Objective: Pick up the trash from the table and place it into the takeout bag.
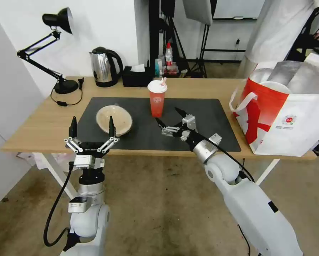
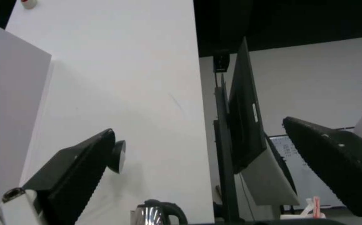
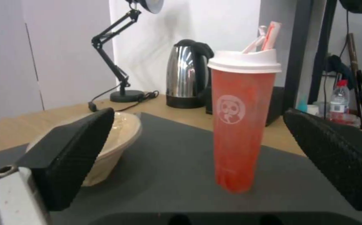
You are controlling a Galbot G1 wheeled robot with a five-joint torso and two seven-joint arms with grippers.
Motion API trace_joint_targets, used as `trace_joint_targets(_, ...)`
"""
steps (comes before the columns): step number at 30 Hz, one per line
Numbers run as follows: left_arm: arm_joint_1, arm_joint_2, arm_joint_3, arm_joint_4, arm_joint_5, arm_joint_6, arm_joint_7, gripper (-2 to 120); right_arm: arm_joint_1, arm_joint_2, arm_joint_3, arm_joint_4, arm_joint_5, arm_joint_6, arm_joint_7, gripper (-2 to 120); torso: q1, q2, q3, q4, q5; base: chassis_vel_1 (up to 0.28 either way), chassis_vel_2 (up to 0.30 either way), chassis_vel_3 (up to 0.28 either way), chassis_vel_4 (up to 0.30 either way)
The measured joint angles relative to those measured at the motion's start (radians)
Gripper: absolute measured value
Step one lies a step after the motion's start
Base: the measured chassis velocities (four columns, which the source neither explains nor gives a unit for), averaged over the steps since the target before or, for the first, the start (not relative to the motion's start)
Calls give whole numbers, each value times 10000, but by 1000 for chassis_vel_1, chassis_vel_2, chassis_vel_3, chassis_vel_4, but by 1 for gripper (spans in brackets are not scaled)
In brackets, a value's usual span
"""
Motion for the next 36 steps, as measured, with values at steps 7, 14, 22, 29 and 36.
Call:
trace_joint_targets(7, -25, -6, 26, 57, 5, 0, 0, 100, 170, 20, 6, -288, 2, 32, -2, 100, 0, 0, 1, 1, 1, 0, 0, 0, 0)
trace_joint_targets(14, -27, -3, 23, 71, 5, 0, 0, 100, 239, 35, 6, -428, 2, 40, -5, 100, 0, 0, 0, 0, 0, 0, 0, 0, 0)
trace_joint_targets(22, -44, 7, 9, 89, 5, 1, 0, 100, 413, 58, 6, -773, 2, 79, -11, 100, 0, 0, 1, 1, 0, 0, 0, 0, 0)
trace_joint_targets(29, -72, 6, 15, 123, 6, 5, 0, 100, 630, 134, -50, -1269, -35, 134, -40, 100, 0, 0, 1, 0, 0, 0, 0, 0, 0)
trace_joint_targets(36, -91, 5, 13, 141, 4, 7, 0, 100, 895, 269, -209, -1584, -74, 146, -49, 100, 1, 0, 1, 1, 1, 0, 0, 0, 0)
